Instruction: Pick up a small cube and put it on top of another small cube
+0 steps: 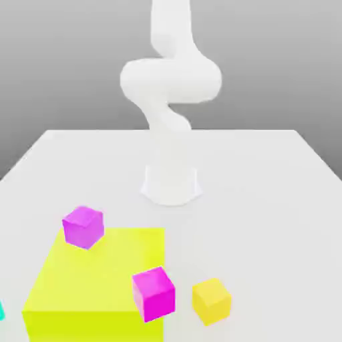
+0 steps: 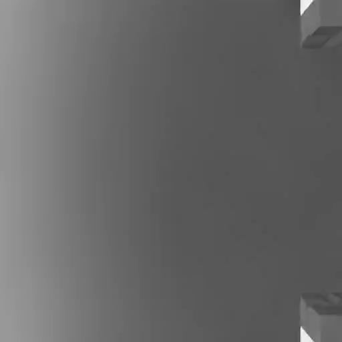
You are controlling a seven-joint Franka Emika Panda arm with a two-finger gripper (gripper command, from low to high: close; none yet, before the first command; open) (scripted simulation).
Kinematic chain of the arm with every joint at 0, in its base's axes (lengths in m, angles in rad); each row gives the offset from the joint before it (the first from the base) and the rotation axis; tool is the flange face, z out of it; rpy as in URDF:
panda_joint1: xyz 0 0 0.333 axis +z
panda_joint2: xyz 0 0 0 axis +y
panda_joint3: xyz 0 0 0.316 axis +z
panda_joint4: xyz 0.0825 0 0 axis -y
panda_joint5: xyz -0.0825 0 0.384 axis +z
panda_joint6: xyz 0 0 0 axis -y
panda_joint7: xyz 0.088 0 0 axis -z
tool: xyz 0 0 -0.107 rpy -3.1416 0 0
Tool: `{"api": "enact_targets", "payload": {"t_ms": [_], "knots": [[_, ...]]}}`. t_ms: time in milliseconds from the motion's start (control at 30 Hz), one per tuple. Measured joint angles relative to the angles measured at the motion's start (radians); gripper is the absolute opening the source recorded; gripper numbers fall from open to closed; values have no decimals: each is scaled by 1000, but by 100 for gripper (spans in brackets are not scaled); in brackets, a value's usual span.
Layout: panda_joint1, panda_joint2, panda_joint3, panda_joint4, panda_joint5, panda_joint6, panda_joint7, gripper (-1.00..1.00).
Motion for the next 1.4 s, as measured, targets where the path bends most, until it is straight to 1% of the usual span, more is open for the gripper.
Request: {"api": "enact_targets", "payload": {"t_ms": [167, 367, 533, 667, 767, 867, 1067, 1100, 1300, 1400], "knots": [[-43, 163, 68, -56, 36, 82, 194, 0], [-87, 353, 152, -120, 48, 177, 442, 0], [-111, 513, 211, -174, 24, 257, 672, 0], [-116, 644, 241, -218, -20, 321, 874, 0], [-102, 744, 242, -250, -65, 368, 1035, 0], [-63, 842, 210, -282, -105, 415, 1191, 0], [21, 1056, 107, -257, -217, 574, 1318, 0], [33, 1078, 93, -252, -225, 592, 1325, -100], [38, 1089, 87, -250, -230, 604, 1329, -100], [14, 1022, 119, -264, -196, 550, 1303, -100]]}}
